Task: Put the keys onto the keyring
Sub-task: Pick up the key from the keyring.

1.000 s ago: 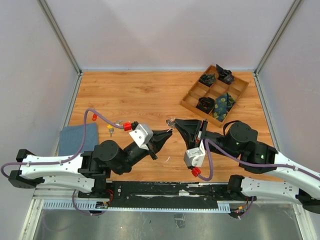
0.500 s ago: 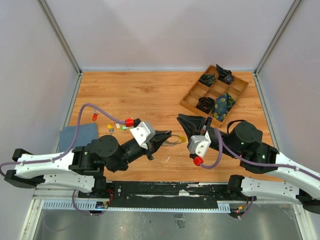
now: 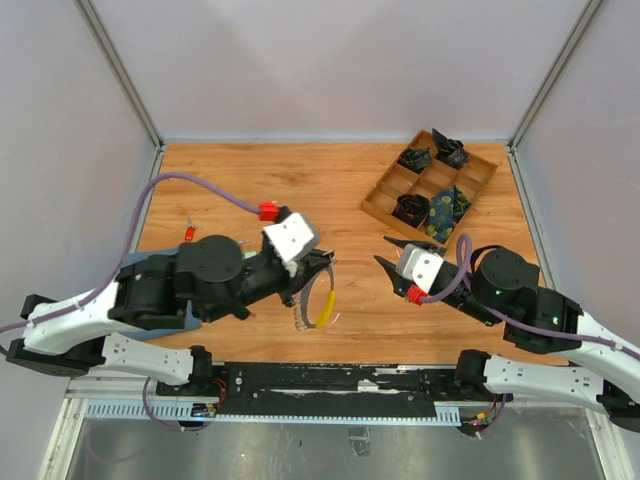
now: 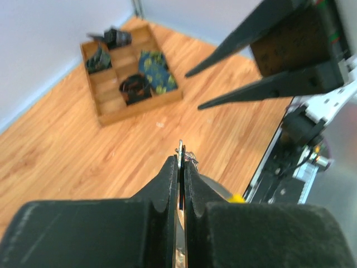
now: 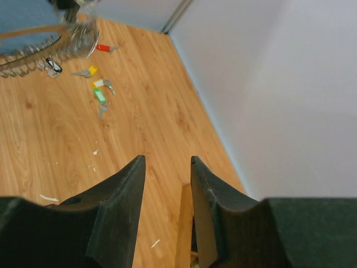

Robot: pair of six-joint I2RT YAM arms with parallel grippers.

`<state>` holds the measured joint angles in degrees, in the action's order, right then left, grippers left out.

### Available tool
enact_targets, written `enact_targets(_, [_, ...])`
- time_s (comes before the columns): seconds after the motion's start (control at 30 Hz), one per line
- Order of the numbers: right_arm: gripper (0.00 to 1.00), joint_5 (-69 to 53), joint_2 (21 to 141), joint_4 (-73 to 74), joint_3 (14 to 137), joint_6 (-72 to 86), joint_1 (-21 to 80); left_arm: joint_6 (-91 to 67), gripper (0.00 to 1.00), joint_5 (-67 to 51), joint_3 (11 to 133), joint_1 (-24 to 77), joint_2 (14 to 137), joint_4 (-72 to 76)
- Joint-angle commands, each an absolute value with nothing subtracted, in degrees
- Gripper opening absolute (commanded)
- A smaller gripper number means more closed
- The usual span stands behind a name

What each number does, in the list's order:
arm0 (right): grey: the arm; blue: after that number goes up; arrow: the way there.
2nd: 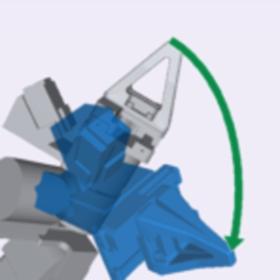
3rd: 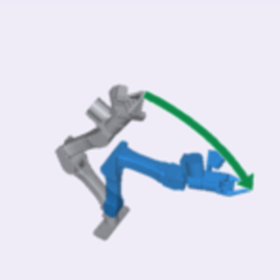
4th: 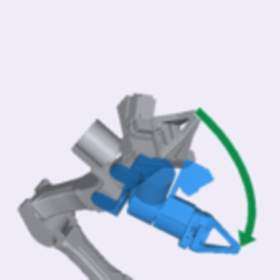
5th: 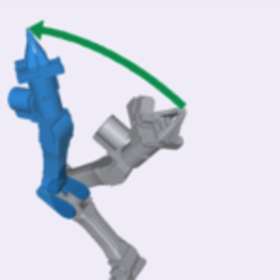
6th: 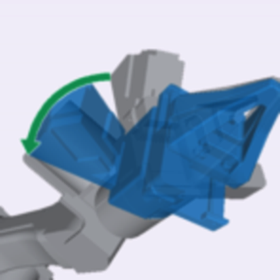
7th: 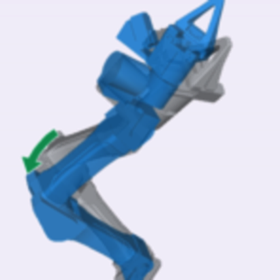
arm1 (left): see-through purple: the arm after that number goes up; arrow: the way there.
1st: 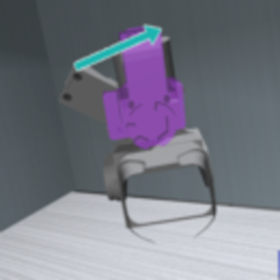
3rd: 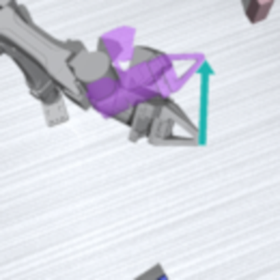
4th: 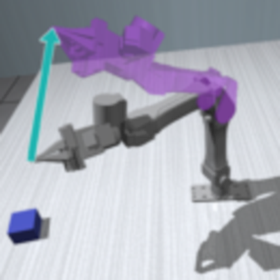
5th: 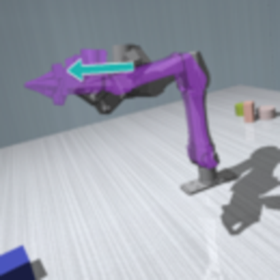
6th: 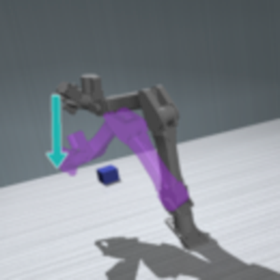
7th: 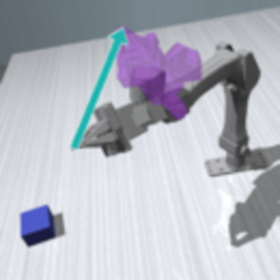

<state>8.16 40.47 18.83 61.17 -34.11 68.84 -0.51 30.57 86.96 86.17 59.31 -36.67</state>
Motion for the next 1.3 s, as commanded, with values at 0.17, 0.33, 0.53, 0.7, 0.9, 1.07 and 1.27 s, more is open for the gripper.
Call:
enact_targets(0.17, [0.41, 7.9, 43.0, 30.4, 64.0, -13.3, 56.7, -1.1, 0.00, 16.4, 92.1, 74.8, 69.6, -53.4])
enact_targets(0.33, [0.44, -17.1, 39.6, 25.4, 58.1, -6.9, 40.5, 0.5, 0.00, 16.5, 96.0, 73.8, 73.6, -56.1])
enact_targets(0.53, [0.43, -33.3, 34.2, 14.8, 50.1, -5.3, 38.6, 2.9, 0.00, 16.0, 98.6, 73.9, 76.3, -58.3])
enact_targets(0.7, [0.41, -35.7, 33.9, 11.2, 48.3, -5.4, 38.7, 4.9, 0.01, 15.1, 99.9, 73.8, 77.8, -60.9])
enact_targets(0.9, [0.41, -32.3, 35.8, 10.4, 48.8, -7.2, 38.7, 6.4, 0.01, 13.9, 100.0, 73.9, 77.7, -61.3])
enact_targets(1.07, [0.41, -38.3, 37.3, 8.7, 48.8, -9.9, 38.6, 7.9, 0.01, 12.9, 100.2, 73.9, 77.6, -62.2])
enact_targets(1.27, [0.41, -51.2, 40.6, 11.1, 51.4, -12.4, 38.7, 10.0, 0.00, 11.8, 100.7, 74.0, 78.0, -64.3])
